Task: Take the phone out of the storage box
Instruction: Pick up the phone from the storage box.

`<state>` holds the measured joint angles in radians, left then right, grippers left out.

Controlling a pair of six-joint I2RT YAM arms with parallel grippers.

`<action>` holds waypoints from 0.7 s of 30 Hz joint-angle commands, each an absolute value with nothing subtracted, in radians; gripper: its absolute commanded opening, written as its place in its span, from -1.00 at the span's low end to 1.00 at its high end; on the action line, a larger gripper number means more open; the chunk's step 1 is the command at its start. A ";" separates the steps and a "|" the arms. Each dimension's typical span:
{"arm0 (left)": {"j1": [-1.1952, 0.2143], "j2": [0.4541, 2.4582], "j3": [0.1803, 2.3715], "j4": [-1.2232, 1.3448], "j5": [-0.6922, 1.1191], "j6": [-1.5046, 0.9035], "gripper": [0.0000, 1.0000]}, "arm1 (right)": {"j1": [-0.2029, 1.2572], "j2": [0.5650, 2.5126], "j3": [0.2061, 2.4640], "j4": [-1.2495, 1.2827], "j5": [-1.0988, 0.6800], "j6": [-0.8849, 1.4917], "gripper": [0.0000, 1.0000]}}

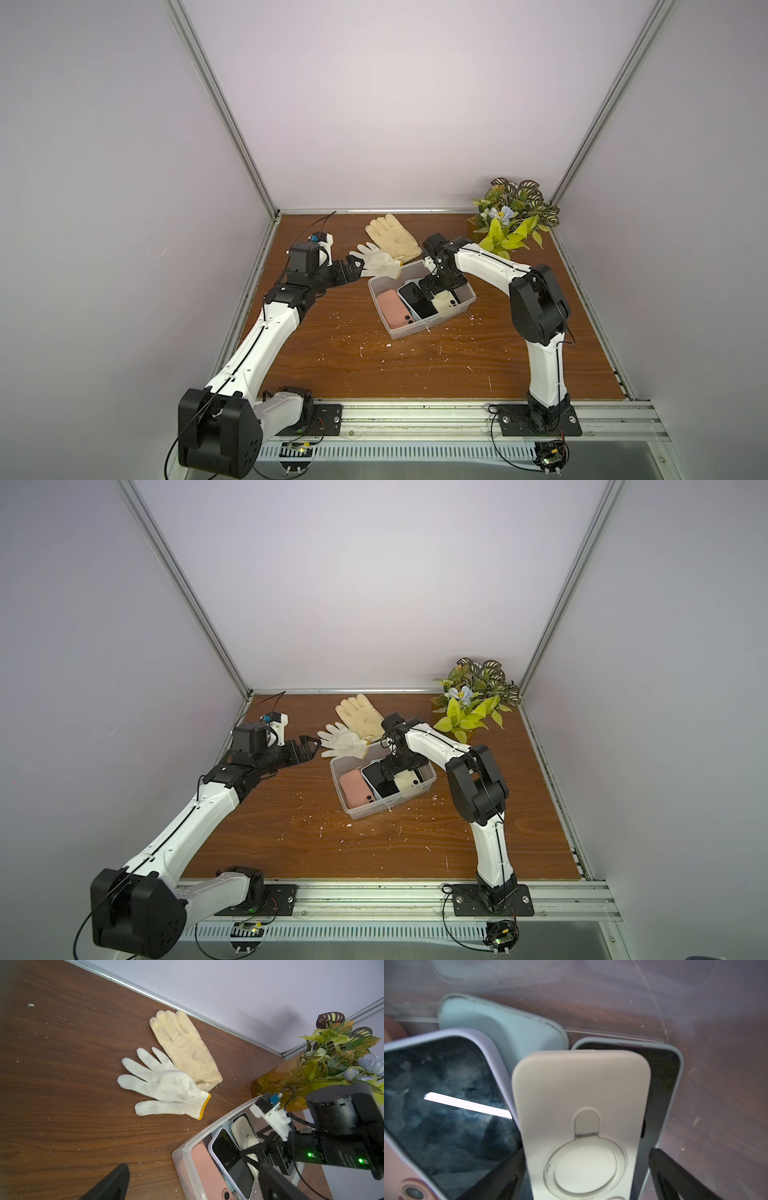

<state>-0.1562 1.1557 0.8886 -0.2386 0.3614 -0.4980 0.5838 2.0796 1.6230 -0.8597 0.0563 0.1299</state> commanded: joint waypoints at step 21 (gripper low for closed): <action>-0.164 1.218 0.950 -0.230 0.373 -0.490 0.98 | 0.590 2.006 1.559 -0.777 -0.034 0.073 0.27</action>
<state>-0.1562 1.2129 0.9230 -0.2405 0.3592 -0.4908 0.5652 2.0384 1.5478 -0.7792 -0.0719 0.0818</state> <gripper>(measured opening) 0.993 0.798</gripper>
